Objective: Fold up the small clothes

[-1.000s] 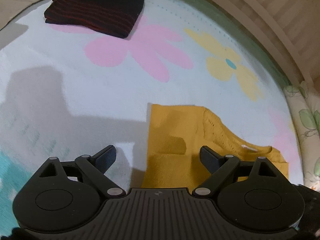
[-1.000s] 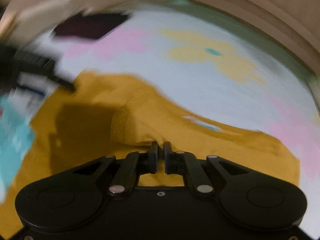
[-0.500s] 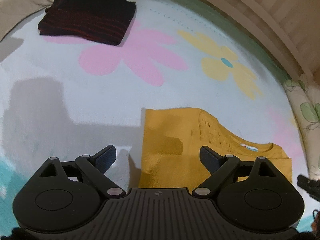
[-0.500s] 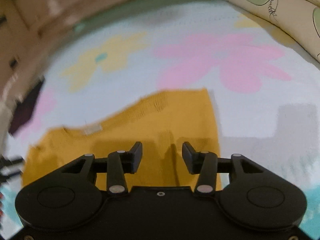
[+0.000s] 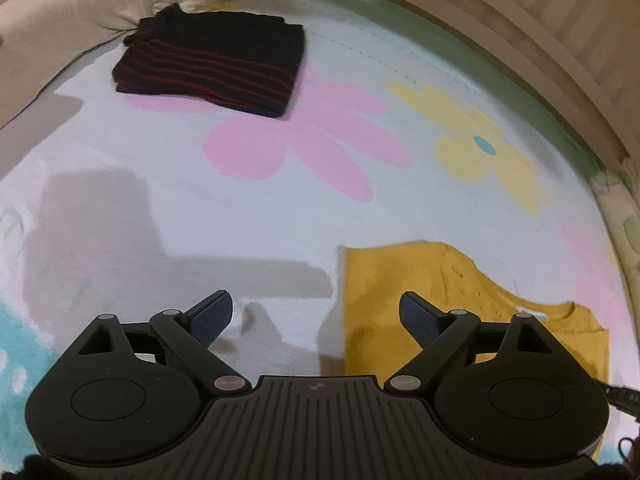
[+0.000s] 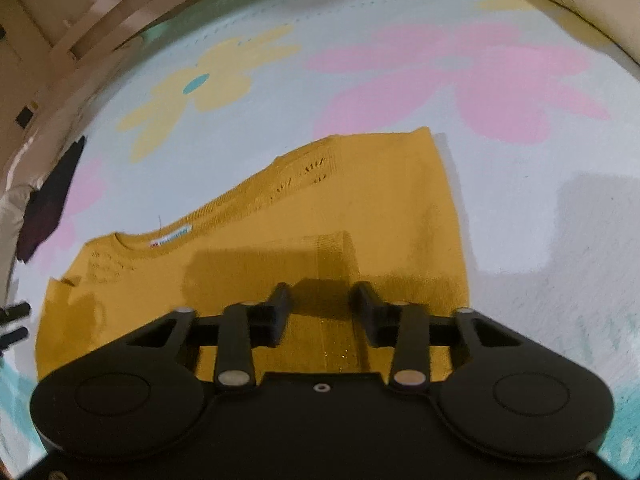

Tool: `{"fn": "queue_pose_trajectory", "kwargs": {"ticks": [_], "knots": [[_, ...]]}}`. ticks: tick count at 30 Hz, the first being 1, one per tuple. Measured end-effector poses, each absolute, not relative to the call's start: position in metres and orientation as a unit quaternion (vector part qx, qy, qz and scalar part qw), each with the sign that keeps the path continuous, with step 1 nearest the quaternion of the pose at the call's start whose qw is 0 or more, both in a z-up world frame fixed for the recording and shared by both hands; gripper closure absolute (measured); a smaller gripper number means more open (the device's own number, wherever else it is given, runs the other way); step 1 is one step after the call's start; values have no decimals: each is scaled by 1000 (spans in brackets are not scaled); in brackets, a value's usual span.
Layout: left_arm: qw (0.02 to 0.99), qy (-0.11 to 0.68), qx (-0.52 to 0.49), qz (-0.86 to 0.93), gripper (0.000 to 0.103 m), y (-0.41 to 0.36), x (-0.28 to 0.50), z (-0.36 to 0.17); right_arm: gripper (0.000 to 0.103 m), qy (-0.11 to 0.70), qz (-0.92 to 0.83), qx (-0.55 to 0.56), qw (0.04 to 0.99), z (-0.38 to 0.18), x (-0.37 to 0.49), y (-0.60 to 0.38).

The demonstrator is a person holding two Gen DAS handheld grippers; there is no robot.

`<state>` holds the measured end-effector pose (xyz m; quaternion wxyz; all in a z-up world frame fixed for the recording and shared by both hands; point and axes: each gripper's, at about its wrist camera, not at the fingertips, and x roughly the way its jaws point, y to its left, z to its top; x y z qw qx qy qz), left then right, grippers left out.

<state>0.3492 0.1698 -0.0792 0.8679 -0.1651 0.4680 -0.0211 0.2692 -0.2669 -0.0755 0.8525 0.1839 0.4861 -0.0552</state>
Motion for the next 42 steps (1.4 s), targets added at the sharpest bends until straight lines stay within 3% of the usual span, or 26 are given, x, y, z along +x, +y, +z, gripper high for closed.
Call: {"fn": "queue_pose_trajectory", "kwargs": {"ticks": [1,11,17,28,34,36,38,40,42], "knots": [[868,467,-167,-20,13,171,349,-78,91,487,-55,174,854,-75,271,-264],[876,448,-179,-19,13,169,348,-68,92,402,-48,118,907,0,263,-265],[875,456,-153,-46,13,147,350,-69,92,447,-105,138,878,-40,262,-301],[869,475,-88,-108,13,91,347,-72,91,451,-105,147,874,-49,265,-304],[846,505,-133,-105,14,94,350,-88,91,448,-99,152,875,-50,263,-305],[843,512,-124,-110,29,90,350,-91,91,447,-97,151,876,-50,263,-305],[847,513,-95,-105,70,82,348,-91,91,447,-96,151,877,-50,263,-305],[862,499,-52,-75,81,81,346,-89,91,447,-95,151,876,-50,263,-306],[869,492,-11,-41,81,89,350,-94,91,448,-90,155,876,-50,262,-305]]}}
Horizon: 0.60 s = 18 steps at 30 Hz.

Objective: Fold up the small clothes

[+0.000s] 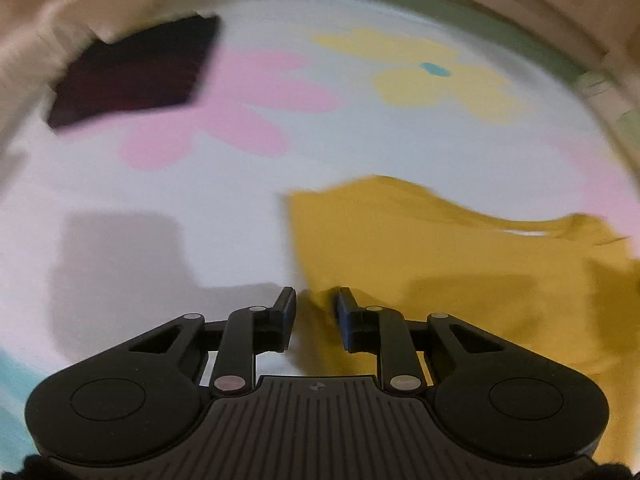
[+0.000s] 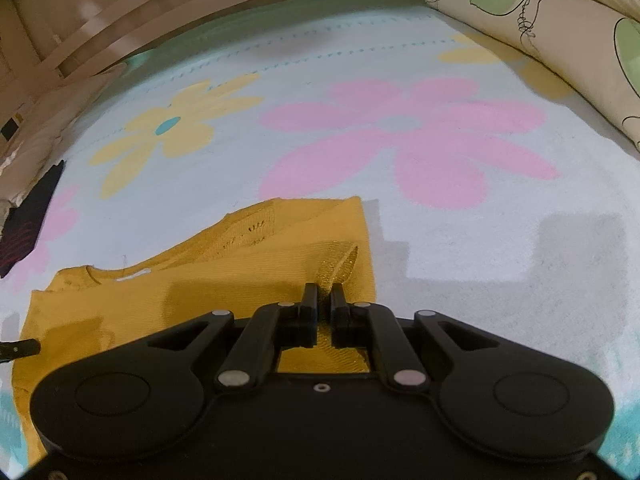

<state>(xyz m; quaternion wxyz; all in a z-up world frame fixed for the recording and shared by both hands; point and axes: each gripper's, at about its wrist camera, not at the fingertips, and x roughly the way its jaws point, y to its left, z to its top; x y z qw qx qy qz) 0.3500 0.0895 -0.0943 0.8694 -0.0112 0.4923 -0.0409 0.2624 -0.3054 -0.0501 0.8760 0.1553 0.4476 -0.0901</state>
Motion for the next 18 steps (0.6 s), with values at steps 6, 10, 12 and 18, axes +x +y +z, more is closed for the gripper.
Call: {"fn": "queue_pose_trajectory", "kwargs": {"ticks": [6,10,12,18], "knots": [[870,493,-18,3,81,123,353,-102,90,442,-71,149,882,-51,263,-303],[872,489,-29,11,80,122,351,-93,80,465,-115,141,867,-66,266,-313],[880,473,-48,-4,78,119,349,-82,76,462,-130,135,867,-66,264,-315],[887,449,-29,-105,64,72,334,-63,71,428,-133,156,880,-50,261,-321]]}}
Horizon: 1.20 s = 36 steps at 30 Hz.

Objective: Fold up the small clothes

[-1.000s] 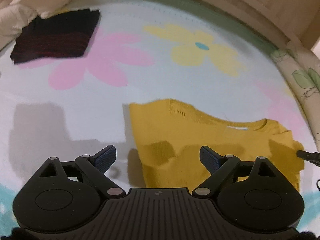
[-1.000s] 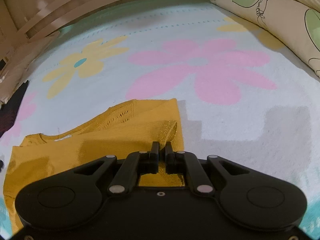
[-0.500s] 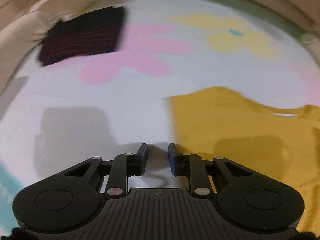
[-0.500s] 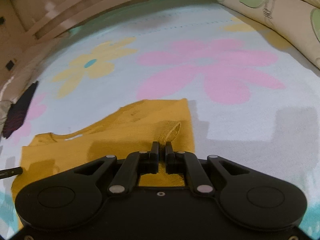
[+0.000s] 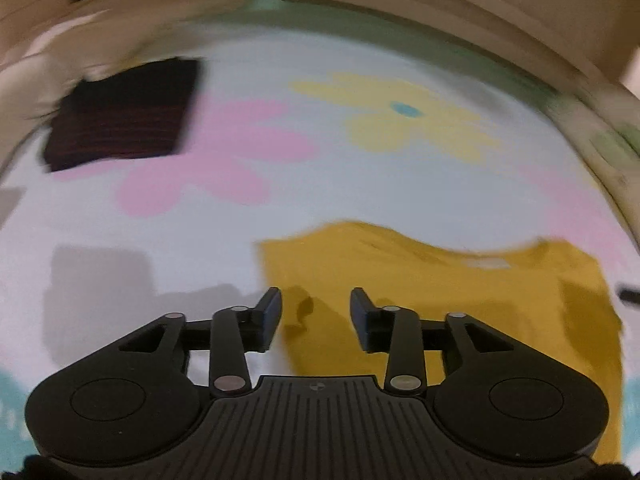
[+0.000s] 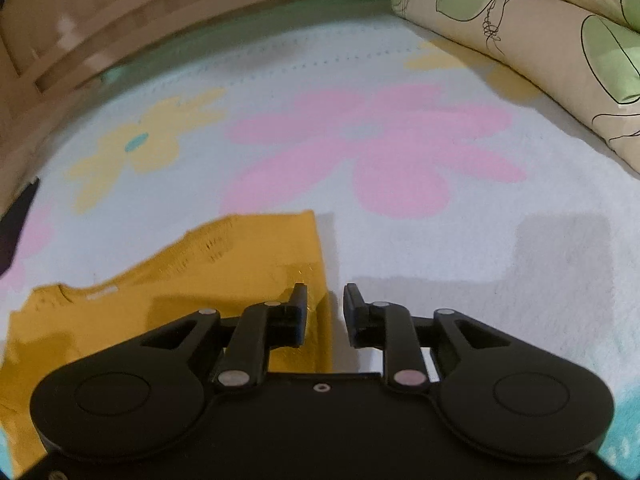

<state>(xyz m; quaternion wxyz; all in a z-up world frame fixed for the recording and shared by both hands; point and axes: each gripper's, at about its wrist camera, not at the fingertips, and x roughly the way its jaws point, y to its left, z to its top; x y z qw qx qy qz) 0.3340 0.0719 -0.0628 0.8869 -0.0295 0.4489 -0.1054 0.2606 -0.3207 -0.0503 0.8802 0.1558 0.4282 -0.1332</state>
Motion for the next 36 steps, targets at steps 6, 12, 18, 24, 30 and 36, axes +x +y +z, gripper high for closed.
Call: {"fn": "queue_pose_trajectory", "kwargs": {"ticks": [6,12,18,24,30,36], "knots": [[866,472,104,-126,61,38,316,-97,71,428,-113,155,883,-47,259,-318],[875,476,47,-73,34,73,323,-106,62,432,-100,153,883,-47,257,-318],[880,455,116,-72,31,52,317,-105,62,457,-87,154,872,-60,257,-318],[880,461,89,-64,21,68,322,-107,58,489,-87,122,859,-77,259,-315],[876,474,35,-82,22,87,317,-98,56,482,-81,100,866,-65,250,-311],[866,486,10,-114,22,96,283,-90,53,496,-31,124,859,-53,218,-318]]}}
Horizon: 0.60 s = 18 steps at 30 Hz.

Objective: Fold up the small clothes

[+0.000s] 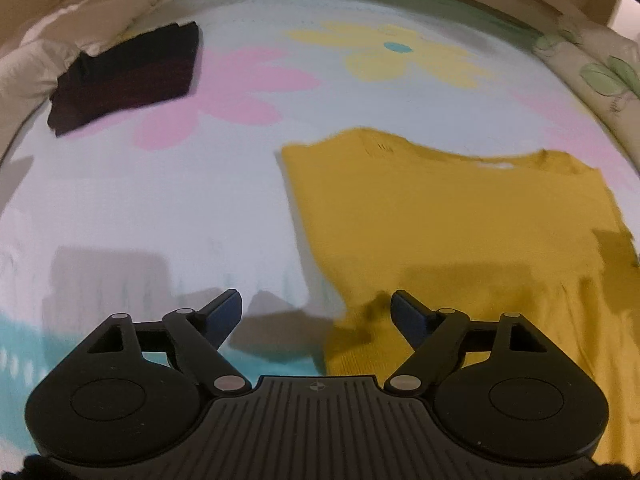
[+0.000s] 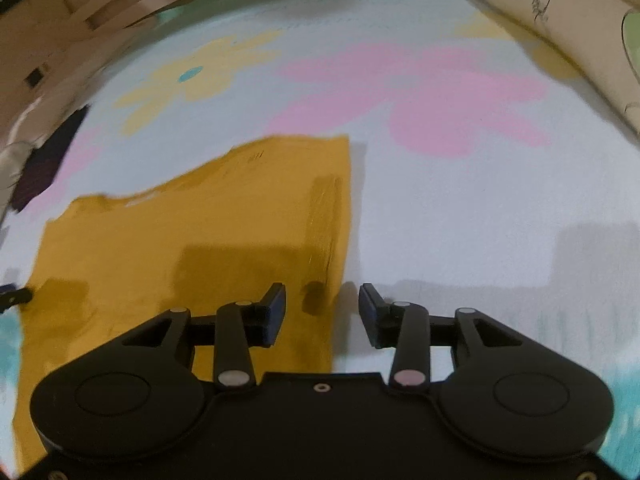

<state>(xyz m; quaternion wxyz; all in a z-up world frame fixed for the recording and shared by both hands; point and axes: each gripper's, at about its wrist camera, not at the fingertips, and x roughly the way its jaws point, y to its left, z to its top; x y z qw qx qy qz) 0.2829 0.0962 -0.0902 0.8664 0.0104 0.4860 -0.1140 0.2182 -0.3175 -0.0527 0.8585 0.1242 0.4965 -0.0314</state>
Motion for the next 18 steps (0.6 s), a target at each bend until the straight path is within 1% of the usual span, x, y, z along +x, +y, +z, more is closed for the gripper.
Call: {"fn": "queue_pose_trajectory", "kwargs": {"ticks": [6,12,13,14,15,16,17,18], "knots": [[857,501,-32,-113,22,103,256,-93,54,523,-6,138,841,-60,180,-316],[853,509,-47,-104,22,99,251,-100,55,537,0,112,836,-69,176,-298],[855,507,-43,-101,22,97,250,-102,56,535,2,116,837,-68,179,-296],[857,504,-36,-99,22,94,249,-104,60,534,7,125,836,-67,179,-294],[859,502,-26,-98,22,92,248,-105,72,534,14,137,834,-68,178,-295],[860,500,-16,-98,22,90,247,-106,80,537,18,147,831,-70,179,-293],[861,499,-5,-99,22,87,247,-106,83,540,20,151,827,-72,179,-291],[862,498,10,-100,22,83,246,-107,91,542,18,146,827,-73,179,-287]]}}
